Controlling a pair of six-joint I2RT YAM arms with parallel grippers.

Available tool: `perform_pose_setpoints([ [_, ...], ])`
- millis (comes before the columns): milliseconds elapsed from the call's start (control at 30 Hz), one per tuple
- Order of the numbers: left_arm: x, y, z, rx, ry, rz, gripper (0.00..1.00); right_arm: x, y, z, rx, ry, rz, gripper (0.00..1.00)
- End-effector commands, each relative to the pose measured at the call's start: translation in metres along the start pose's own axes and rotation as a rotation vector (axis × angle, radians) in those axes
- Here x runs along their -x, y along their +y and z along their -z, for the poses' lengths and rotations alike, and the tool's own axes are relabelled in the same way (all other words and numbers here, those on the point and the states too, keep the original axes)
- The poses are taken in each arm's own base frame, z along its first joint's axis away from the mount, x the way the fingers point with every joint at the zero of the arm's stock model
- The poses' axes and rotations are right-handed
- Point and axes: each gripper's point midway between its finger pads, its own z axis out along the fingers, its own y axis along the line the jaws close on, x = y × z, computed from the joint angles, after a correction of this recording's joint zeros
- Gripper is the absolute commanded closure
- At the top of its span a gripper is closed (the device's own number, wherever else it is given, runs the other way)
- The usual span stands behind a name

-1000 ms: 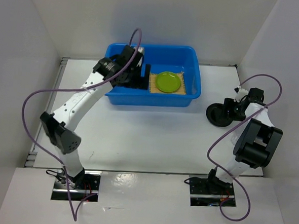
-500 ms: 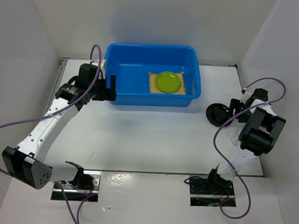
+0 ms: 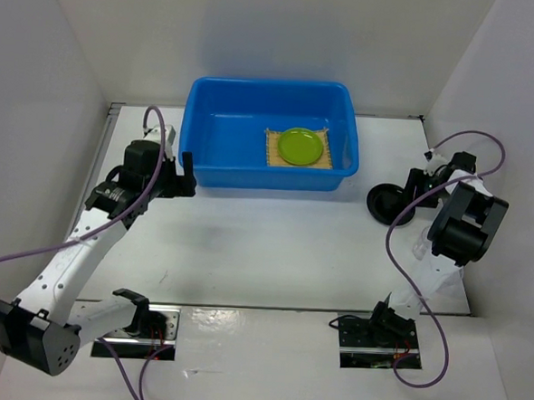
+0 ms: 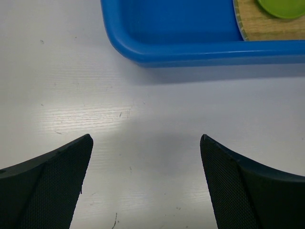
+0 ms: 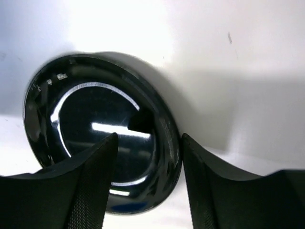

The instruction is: Place the mixed dishes into the plastic bin

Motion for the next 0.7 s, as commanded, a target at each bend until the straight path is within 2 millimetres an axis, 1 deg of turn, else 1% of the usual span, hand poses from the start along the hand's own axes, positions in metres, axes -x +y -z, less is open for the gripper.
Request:
perform_pose_setpoints([
  [0,0.015,0.003,0.004,0.008,-0.095,0.042,0.01,-0.037,0.022,-0.025,0.157,0.126,-0.026,0.41],
  [67,0.007,0.005,0.002,0.01,-0.089,0.041,0.01,-0.035,0.023,-0.025,0.163,0.115,-0.022,0.43],
  [100,0.007,0.004,0.002,0.01,-0.089,0.05,0.01,-0.035,0.022,-0.024,0.169,0.108,-0.031,0.44],
  [133,0.004,0.005,0.0,0.01,-0.087,0.05,0.01,-0.03,0.022,-0.023,0.175,0.097,-0.027,0.46],
  [167,-0.001,0.006,-0.002,0.014,-0.075,0.048,0.01,-0.03,0.023,-0.023,0.186,0.092,-0.016,0.5],
  [200,-0.001,0.006,-0.002,0.014,-0.075,0.057,0.01,-0.025,0.024,-0.022,0.192,0.081,-0.012,0.52],
  [233,-0.001,0.006,-0.002,0.014,-0.075,0.058,0.01,-0.028,0.023,-0.025,0.195,0.088,-0.007,0.55],
  [267,-0.002,0.006,-0.004,0.016,-0.066,0.056,0.01,-0.028,0.023,-0.025,0.195,0.088,-0.007,0.59],
  [300,-0.002,0.006,-0.005,0.016,-0.066,0.056,0.01,-0.026,0.025,-0.023,0.204,0.085,0.0,0.7],
  [333,0.0,0.005,-0.005,0.014,-0.075,0.057,0.01,-0.029,0.024,-0.027,0.208,0.093,0.005,0.76],
  [367,0.0,0.005,-0.005,0.014,-0.075,0.058,0.01,-0.026,0.023,-0.025,0.207,0.091,0.007,0.8],
  [400,-0.002,0.005,-0.007,0.016,-0.066,0.056,0.01,-0.026,0.024,-0.026,0.22,0.096,0.012,0.88],
  [433,-0.006,0.006,-0.009,0.019,-0.058,0.055,0.01,-0.026,0.024,-0.026,0.22,0.096,0.012,0.93],
  [500,-0.008,0.005,-0.011,0.013,-0.046,0.054,0.01,-0.027,0.024,-0.027,0.224,0.105,0.018,1.0],
  [600,-0.006,0.004,-0.011,0.01,-0.055,0.055,0.01,-0.027,0.023,-0.027,0.225,0.104,0.027,1.0],
  [667,-0.006,0.004,-0.011,0.01,-0.055,0.055,0.01,-0.029,0.028,-0.021,0.232,0.097,0.028,1.0],
])
